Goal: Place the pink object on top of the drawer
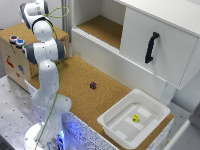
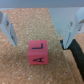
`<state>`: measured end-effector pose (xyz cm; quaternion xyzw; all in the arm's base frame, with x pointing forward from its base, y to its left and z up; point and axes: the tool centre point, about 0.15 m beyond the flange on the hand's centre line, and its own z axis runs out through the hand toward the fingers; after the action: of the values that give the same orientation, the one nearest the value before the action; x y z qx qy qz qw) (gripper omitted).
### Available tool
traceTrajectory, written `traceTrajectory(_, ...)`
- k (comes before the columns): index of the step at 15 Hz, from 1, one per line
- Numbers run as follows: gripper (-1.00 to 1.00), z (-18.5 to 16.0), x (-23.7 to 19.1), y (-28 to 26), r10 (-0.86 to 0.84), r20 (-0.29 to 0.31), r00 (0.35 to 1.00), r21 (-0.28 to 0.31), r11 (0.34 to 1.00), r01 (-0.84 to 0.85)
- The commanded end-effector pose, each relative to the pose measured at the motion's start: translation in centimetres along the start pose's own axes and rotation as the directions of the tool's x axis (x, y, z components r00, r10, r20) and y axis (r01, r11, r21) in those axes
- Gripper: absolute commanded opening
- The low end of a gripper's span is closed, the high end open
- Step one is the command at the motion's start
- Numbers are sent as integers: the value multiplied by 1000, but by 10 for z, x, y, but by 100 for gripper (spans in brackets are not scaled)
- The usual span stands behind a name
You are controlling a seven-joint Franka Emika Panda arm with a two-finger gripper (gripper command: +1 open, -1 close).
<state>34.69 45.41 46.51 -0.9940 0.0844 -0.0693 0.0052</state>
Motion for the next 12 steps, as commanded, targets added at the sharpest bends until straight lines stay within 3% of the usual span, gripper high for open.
traceTrajectory(1, 100, -30, 4, 67, -10, -88, 996, 35, 999, 13)
traceTrajectory(3, 100, -26, 12, 104, -46, -70, 996, 76, 996, 52)
traceTrajectory(12, 100, 17, 36, 257, -104, -4, 995, 125, 987, 104)
